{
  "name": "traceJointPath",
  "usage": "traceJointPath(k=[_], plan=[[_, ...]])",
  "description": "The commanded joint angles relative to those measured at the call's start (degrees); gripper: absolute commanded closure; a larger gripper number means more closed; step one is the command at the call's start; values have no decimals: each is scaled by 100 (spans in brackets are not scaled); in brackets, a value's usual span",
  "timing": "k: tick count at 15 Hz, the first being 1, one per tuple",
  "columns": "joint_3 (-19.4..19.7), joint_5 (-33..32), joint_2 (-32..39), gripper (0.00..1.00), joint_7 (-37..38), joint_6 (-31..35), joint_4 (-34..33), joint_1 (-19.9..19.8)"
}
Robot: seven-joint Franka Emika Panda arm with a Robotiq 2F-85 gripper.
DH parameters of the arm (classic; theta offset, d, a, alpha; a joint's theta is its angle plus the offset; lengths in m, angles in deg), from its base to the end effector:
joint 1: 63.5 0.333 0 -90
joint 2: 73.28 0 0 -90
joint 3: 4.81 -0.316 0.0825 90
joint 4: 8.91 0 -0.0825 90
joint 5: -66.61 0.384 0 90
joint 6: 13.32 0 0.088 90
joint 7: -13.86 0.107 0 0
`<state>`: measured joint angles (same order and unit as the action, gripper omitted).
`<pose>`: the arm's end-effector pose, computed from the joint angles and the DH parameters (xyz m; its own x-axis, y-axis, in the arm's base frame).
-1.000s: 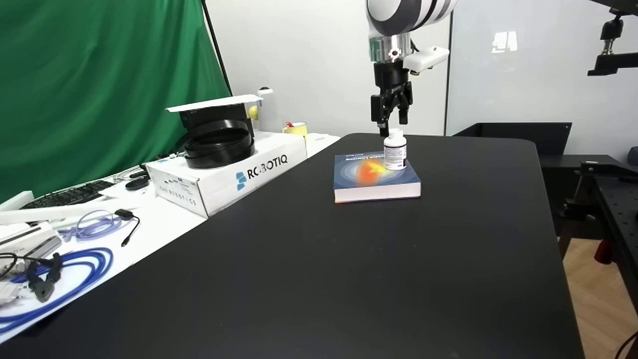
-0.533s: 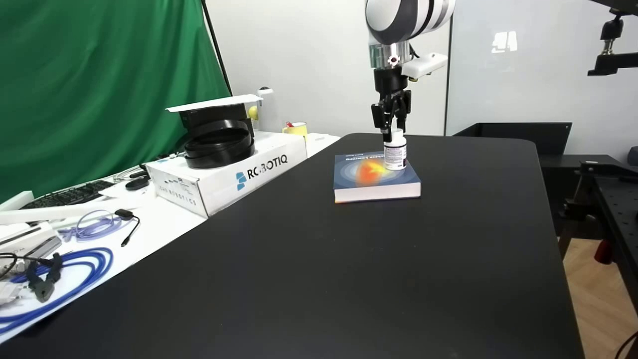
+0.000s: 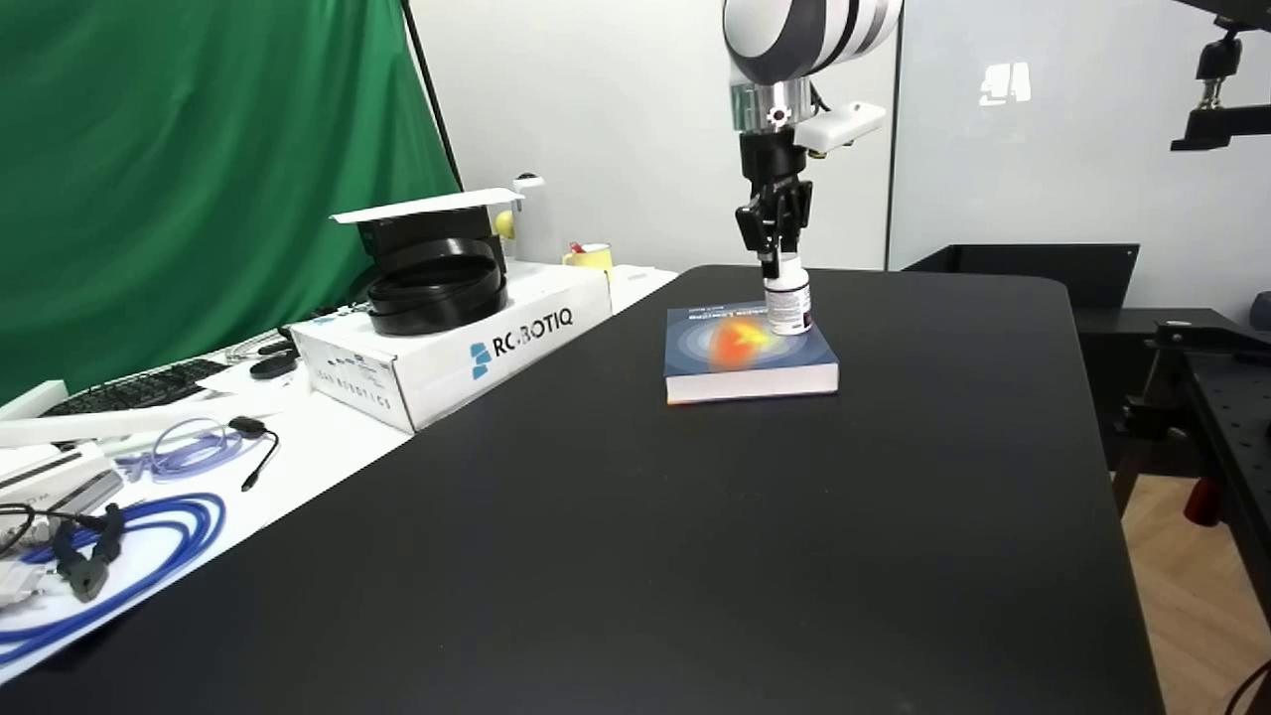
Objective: Take the bottle on the book and put it on the table
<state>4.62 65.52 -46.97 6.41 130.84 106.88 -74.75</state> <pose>0.5692 -0.2120 0.2271 0.9804 -0.1948 0.0287 -0.1966 -0.9764 0.0888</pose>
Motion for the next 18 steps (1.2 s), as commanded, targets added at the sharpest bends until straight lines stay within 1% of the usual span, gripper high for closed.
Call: traceJointPath(k=[1, 4, 7, 12, 18], plan=[[18, -51, -110, 81, 183, -208, -132, -8], [-27, -53, -376, 81, 98, -304, -41, 14], [-126, -41, -805, 81, 23, -271, 265, 101], [-419, -26, -1614, 81, -96, -165, 923, 352], [-765, 212, -2566, 81, -354, -131, 1918, 672]])
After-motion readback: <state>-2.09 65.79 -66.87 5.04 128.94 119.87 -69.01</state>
